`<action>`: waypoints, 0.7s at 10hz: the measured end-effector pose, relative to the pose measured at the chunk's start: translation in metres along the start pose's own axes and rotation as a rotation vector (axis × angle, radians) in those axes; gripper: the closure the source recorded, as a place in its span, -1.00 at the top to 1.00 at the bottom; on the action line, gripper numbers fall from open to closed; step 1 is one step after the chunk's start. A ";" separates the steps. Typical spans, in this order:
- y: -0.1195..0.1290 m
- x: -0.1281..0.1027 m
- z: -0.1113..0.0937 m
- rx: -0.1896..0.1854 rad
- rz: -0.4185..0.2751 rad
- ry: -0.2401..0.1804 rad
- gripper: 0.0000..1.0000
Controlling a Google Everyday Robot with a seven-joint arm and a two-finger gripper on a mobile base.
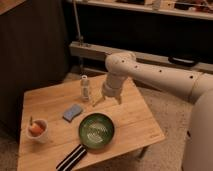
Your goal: Place the white sponge in the ceramic bowl
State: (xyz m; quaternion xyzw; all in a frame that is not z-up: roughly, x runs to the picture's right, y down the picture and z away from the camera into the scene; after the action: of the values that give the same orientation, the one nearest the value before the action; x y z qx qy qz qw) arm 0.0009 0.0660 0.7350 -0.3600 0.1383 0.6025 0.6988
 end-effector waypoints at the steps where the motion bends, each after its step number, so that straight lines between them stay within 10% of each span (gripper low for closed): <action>1: 0.007 -0.004 -0.003 -0.005 0.011 -0.023 0.60; 7: 0.057 -0.027 -0.022 0.024 0.027 -0.143 0.60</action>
State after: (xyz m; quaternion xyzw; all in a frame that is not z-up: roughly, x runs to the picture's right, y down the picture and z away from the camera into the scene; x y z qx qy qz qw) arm -0.0541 0.0320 0.7174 -0.3058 0.0999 0.6343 0.7030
